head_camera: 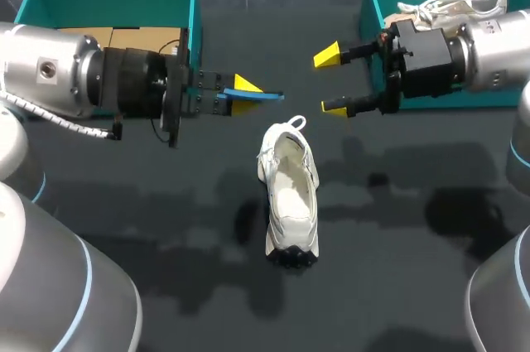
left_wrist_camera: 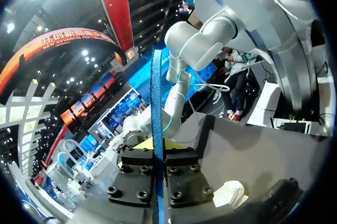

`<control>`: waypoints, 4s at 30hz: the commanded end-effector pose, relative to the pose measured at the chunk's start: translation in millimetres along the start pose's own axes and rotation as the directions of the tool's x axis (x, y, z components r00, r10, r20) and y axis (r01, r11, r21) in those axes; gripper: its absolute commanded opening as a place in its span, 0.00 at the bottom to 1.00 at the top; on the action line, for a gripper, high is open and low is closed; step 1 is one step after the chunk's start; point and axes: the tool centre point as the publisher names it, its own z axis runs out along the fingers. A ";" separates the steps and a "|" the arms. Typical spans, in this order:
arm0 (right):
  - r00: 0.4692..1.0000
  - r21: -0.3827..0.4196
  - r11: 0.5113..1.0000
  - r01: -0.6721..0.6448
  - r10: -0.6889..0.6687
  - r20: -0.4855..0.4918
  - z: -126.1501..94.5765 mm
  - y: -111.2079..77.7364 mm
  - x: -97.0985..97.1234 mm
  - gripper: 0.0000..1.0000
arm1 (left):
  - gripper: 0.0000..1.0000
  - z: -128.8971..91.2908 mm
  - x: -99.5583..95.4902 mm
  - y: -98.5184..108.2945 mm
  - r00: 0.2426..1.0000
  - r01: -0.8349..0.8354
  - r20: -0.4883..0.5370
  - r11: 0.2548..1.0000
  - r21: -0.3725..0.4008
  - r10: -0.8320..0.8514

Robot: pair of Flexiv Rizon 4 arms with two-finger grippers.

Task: Take the shoe out of the shoebox, open the shoe tongue, remove and reinsert the insole, then place the shoe into the shoebox

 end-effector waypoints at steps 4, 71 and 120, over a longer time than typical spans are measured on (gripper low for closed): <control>0.999 -0.012 1.000 -0.022 0.022 -0.025 2.6 -2.9 3.7 1.00 | 0.00 9.0 -2.2 6.0 0.923 -0.384 -0.002 0.921 0.061 0.384; 0.983 0.039 0.999 -0.038 0.044 -0.176 54.3 9.6 19.8 0.32 | 0.00 49.9 -21.1 110.2 0.746 -0.663 -0.039 0.737 -0.131 0.665; 0.980 0.042 0.996 -0.073 0.079 -0.182 57.7 -3.1 -16.2 0.00 | 1.00 -41.1 -20.3 100.3 0.744 -0.668 -0.169 0.723 -0.176 0.647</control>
